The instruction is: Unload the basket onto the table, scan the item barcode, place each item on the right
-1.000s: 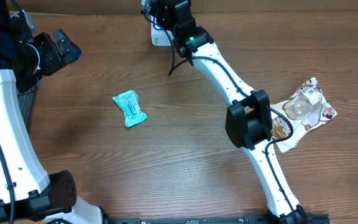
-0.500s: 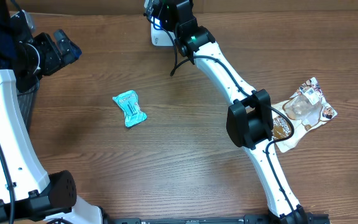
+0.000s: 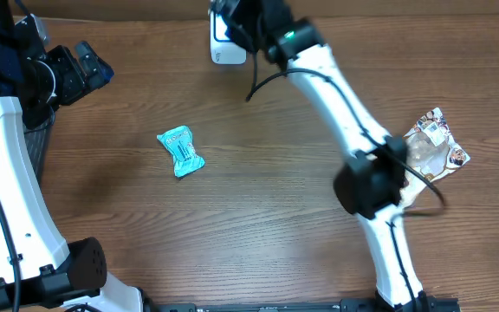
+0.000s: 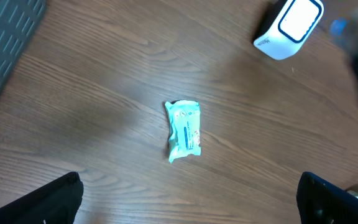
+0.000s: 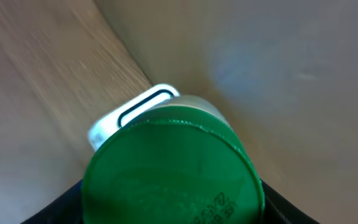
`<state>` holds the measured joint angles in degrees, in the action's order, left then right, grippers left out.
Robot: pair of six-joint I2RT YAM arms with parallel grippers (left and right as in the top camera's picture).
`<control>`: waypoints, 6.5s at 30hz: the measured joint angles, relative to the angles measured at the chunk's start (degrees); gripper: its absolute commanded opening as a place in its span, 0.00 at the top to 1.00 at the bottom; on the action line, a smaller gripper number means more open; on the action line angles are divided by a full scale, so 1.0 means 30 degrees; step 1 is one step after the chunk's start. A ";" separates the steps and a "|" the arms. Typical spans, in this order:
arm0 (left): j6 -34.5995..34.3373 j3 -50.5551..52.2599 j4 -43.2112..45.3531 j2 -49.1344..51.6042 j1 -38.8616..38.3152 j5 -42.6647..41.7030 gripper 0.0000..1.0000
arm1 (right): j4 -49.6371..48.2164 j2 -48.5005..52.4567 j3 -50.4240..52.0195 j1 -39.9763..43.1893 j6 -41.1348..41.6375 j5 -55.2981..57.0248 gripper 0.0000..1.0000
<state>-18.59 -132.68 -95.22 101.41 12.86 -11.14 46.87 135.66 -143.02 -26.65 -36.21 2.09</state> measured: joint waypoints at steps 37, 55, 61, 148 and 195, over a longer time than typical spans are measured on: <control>0.0058 0.0000 0.0000 0.0000 0.0000 0.0000 0.00 | 1.0171 -0.3475 1.0353 1.1890 1.7209 -0.0765 0.51; 0.0051 0.0000 0.0000 0.0000 0.0000 -0.0007 0.00 | 1.1125 -0.3475 1.0149 1.1883 1.6946 -0.0998 0.20; 0.0058 0.0000 0.0007 0.0000 0.0000 0.0000 0.00 | 1.1380 -0.3475 0.8524 1.1876 1.6298 -0.2091 0.20; 0.0058 0.0000 0.0000 0.0000 0.0000 -0.0007 0.00 | 0.9610 -0.2805 1.1650 -0.4619 2.0393 0.3497 0.96; 0.0058 0.0000 0.0007 0.0000 0.0000 -0.0007 0.00 | 1.1846 -0.1639 0.8684 0.1945 1.4892 -0.3206 0.35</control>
<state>-18.41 -132.68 -95.20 101.41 12.86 -11.16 82.41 130.74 -116.97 -20.82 8.47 -7.53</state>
